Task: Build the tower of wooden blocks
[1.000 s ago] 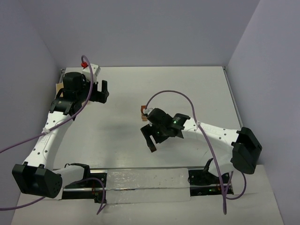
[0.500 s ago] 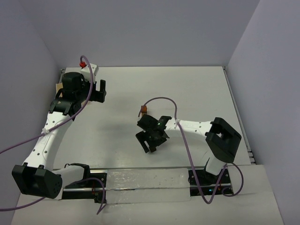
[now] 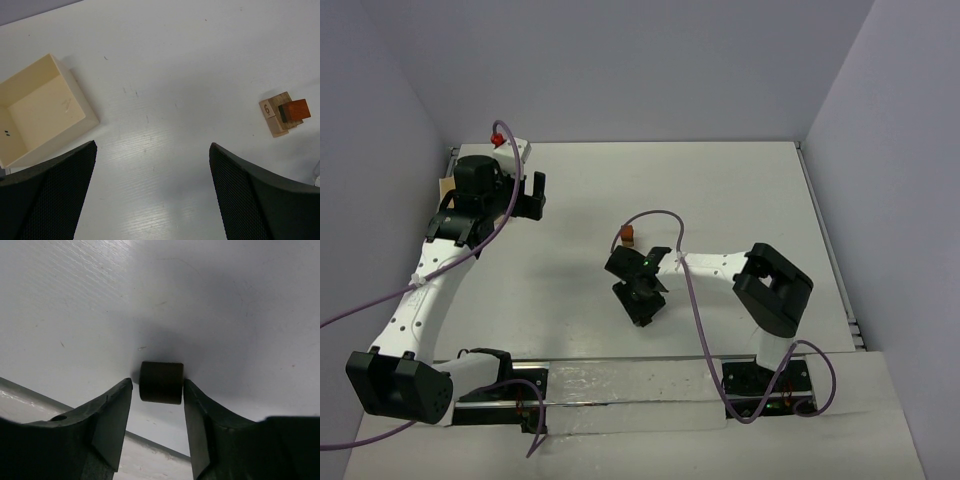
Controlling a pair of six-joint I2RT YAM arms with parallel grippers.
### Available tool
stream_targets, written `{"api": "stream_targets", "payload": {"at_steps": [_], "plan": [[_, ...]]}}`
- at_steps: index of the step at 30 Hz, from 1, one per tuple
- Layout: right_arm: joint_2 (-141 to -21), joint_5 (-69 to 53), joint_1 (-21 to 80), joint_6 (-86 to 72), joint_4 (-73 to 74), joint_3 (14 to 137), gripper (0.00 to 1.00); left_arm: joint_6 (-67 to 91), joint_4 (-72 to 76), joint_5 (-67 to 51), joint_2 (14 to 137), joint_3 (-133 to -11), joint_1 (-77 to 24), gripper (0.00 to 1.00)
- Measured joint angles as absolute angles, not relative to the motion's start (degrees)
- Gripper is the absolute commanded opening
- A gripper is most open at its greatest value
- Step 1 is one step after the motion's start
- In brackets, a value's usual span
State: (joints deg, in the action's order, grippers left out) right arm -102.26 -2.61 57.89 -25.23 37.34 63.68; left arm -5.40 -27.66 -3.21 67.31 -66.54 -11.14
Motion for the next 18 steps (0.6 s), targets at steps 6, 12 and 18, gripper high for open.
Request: {"api": "stream_targets", "payload": {"at_steps": [6,12,18], "plan": [[-102.4,-2.5,57.1,-25.1,38.1,64.2,0.00,-5.6,-27.6,-3.2,67.3,-66.5,-11.1,0.99],[-102.2,-3.4,50.8,-24.8,44.3,75.0,0.00,-5.6,-27.5,-3.2,67.3,-66.5,-11.1,0.99],[-99.6,-4.6,42.9,-24.5,47.5,93.2,0.00,-5.0,-27.5,-3.5,67.6,-66.6,-11.1,0.99]]}}
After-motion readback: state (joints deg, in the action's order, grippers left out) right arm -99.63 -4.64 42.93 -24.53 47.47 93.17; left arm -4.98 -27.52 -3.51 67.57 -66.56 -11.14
